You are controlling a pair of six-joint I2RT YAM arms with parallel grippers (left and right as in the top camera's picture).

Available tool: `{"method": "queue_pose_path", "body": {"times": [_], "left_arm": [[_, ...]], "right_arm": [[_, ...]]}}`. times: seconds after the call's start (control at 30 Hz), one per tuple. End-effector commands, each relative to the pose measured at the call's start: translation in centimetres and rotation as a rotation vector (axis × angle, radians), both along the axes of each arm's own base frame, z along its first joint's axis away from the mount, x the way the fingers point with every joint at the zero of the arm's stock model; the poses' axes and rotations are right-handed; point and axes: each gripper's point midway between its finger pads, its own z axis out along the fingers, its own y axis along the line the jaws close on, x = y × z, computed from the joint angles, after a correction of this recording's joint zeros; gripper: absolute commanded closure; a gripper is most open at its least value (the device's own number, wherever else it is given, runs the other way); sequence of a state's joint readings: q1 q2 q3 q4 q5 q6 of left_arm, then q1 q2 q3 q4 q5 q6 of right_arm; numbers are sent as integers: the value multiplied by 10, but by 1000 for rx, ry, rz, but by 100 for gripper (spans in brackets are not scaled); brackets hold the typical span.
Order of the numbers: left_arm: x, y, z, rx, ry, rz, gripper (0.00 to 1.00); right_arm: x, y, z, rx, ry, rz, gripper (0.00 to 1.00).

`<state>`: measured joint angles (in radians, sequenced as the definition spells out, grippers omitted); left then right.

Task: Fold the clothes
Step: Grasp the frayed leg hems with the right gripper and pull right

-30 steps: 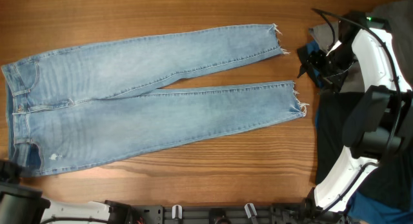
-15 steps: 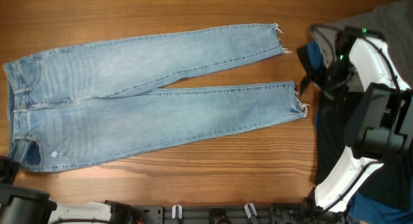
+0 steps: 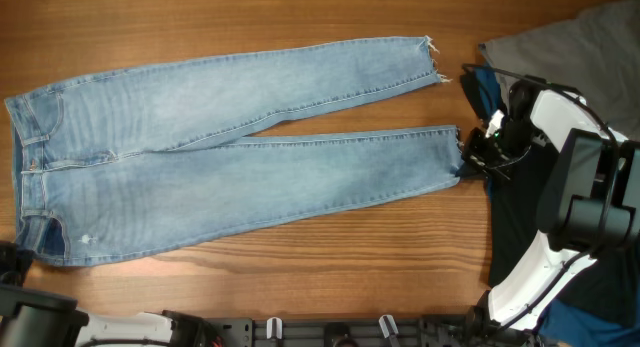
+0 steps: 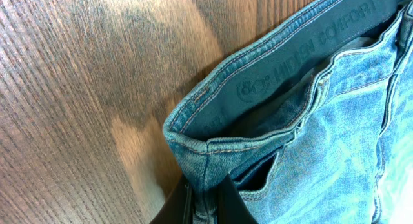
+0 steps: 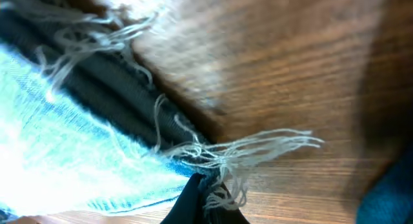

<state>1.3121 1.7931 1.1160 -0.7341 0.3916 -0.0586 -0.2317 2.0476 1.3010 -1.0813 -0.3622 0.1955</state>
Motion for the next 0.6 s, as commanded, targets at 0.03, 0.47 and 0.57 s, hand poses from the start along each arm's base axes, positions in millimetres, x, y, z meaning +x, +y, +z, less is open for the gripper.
{"method": "queue_pose_path", "body": {"times": [0.03,0.47,0.57], "left_arm": [[5,0,27,10,-27,3,96],[-43,4,159,315,195,323,96],[3,12,174,403,71,204,96]], "right_arm": [[14,-5,75,-43,-143,35,95],[145,18,257,22,-771,-234,96],[179,38,257,-18,-854,-260,96]]}}
